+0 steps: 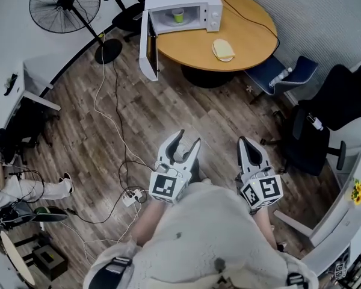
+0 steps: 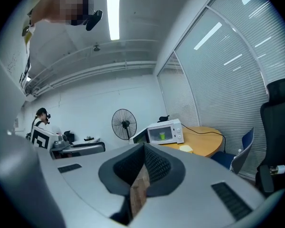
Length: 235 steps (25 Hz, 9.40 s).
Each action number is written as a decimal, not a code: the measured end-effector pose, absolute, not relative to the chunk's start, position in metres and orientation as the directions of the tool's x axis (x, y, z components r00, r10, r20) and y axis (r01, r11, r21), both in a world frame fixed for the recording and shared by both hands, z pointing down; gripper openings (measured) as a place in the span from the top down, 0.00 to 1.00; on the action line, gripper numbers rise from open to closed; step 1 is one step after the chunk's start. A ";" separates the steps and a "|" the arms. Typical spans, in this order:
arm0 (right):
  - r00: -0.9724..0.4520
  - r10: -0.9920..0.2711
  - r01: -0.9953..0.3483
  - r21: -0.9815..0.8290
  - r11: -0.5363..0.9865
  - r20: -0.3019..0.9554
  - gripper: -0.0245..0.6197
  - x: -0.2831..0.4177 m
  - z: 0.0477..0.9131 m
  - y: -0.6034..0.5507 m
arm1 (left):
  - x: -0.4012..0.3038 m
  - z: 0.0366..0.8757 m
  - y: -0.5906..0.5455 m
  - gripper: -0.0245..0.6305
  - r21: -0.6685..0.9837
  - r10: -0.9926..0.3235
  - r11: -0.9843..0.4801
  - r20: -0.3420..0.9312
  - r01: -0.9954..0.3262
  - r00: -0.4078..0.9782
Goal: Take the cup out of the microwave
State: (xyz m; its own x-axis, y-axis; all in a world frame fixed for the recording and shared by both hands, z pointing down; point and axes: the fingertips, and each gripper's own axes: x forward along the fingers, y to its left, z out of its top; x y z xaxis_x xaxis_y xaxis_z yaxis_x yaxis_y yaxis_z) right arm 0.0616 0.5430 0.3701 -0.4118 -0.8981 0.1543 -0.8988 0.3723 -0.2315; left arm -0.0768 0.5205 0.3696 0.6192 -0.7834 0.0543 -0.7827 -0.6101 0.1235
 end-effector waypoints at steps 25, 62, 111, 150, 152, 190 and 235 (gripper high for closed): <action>-0.451 -0.869 -0.884 -0.237 0.403 0.204 0.95 0.011 0.370 0.293 | -0.119 0.356 0.263 0.65 0.133 -0.825 -0.561 0.001 -0.817 0.566; -0.629 -0.754 -0.774 -0.246 0.584 0.188 0.95 -0.062 0.375 0.149 | -0.182 0.368 0.170 0.68 0.087 -0.907 -0.414 0.048 -0.906 0.418; -0.733 -0.665 -0.677 -0.261 0.689 0.146 0.95 0.114 0.381 -0.134 | -0.011 0.409 -0.089 0.64 0.103 -0.962 -0.225 0.135 -0.969 0.237; -0.563 -0.770 -0.826 -0.244 0.508 0.301 0.95 0.097 0.429 -0.247 | -0.058 0.549 -0.285 0.64 0.093 -0.884 -0.315 0.332 -0.944 0.328; -0.558 -0.771 -0.829 -0.246 0.502 0.307 0.95 0.094 0.431 -0.249 | -0.061 0.556 -0.295 0.64 0.095 -0.881 -0.313 0.342 -0.945 0.326; -0.412 -0.826 -0.907 -0.258 0.332 0.385 0.95 0.074 0.464 -0.299 | -0.088 0.655 -0.433 0.47 0.105 -0.819 -0.285 0.490 -0.953 0.299; -0.340 -0.847 -0.933 -0.257 0.251 0.408 0.95 0.077 0.474 -0.285 | -0.081 0.672 -0.446 0.52 0.022 -0.836 -0.288 0.483 -0.958 0.262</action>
